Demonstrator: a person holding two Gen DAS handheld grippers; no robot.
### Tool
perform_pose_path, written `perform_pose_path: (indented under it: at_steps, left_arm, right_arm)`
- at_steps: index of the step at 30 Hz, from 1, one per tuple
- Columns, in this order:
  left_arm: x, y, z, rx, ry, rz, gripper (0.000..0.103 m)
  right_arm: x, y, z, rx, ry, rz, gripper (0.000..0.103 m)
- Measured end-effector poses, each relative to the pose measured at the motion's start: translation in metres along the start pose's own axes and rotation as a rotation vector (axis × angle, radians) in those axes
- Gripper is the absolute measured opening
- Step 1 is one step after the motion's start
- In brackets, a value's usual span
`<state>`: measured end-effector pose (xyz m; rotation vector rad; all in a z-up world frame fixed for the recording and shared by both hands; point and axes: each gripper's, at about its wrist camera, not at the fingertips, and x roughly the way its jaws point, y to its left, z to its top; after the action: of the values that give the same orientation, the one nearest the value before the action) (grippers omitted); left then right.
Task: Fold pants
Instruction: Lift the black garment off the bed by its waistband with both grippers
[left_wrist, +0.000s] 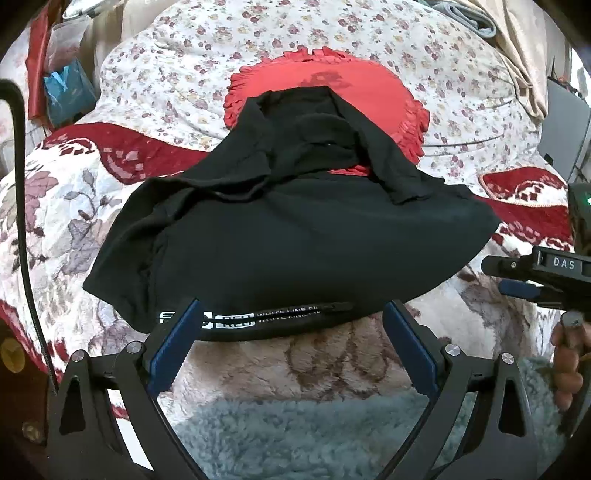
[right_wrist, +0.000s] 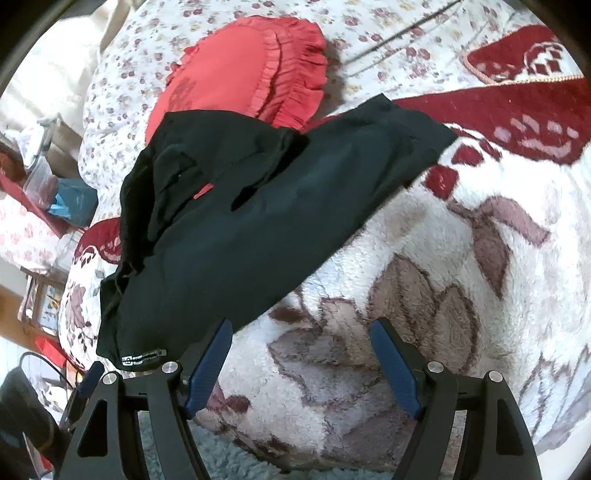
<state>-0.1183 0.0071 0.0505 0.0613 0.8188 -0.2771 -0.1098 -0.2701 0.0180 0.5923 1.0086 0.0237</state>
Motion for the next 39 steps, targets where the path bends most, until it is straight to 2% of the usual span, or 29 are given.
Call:
perform_pose_path:
  at_steps: [5,7,9,13,16,19,21,23,25,27,30,35,39]
  left_arm:
    - [-0.009,-0.006,-0.001,0.028,-0.049,0.008,0.098]
    - [-0.011,-0.007,-0.001,0.034,-0.061,-0.020,0.098]
    - [-0.015,-0.003,-0.002,0.023,-0.076,-0.078,0.098]
    - [-0.019,0.009,-0.001,-0.036,-0.083,-0.105,0.098]
    - [-0.024,0.019,-0.003,-0.084,-0.094,-0.133,0.098]
    - [-0.030,0.025,-0.004,-0.104,-0.106,-0.146,0.098]
    - [-0.032,0.027,-0.004,-0.104,-0.105,-0.160,0.098]
    - [-0.035,0.029,-0.006,-0.094,-0.108,-0.178,0.098]
    - [-0.035,0.030,-0.008,-0.085,-0.107,-0.182,0.098]
    - [-0.035,0.032,-0.009,-0.073,-0.112,-0.179,0.098]
    - [-0.031,0.035,-0.008,-0.090,-0.101,-0.167,0.098]
    - [-0.028,0.034,-0.007,-0.089,-0.094,-0.174,0.098]
    - [-0.032,0.040,-0.008,-0.116,-0.111,-0.208,0.098]
  right_arm:
    - [-0.002,0.004,0.001,-0.008,-0.001,-0.038,0.075]
    - [-0.005,0.005,0.003,0.003,-0.007,-0.056,0.075]
    - [-0.012,0.007,0.002,0.019,-0.023,-0.069,0.075]
    - [-0.036,0.014,0.001,0.065,-0.062,-0.066,0.074]
    - [-0.075,0.029,-0.003,0.111,-0.127,-0.021,0.074]
    - [-0.115,0.052,-0.014,0.137,-0.181,0.061,0.074]
    - [-0.134,0.069,-0.018,0.134,-0.213,0.125,0.074]
    - [-0.146,0.085,-0.021,0.100,-0.255,0.149,0.074]
    - [-0.144,0.100,-0.022,0.035,-0.294,0.134,0.074]
    - [-0.124,0.104,-0.023,-0.014,-0.283,0.104,0.074]
    - [-0.098,0.089,-0.015,0.028,-0.231,0.053,0.074]
    - [-0.080,0.070,-0.006,0.116,-0.215,0.116,0.074]
    - [-0.063,0.079,-0.001,0.084,-0.201,0.121,0.074]
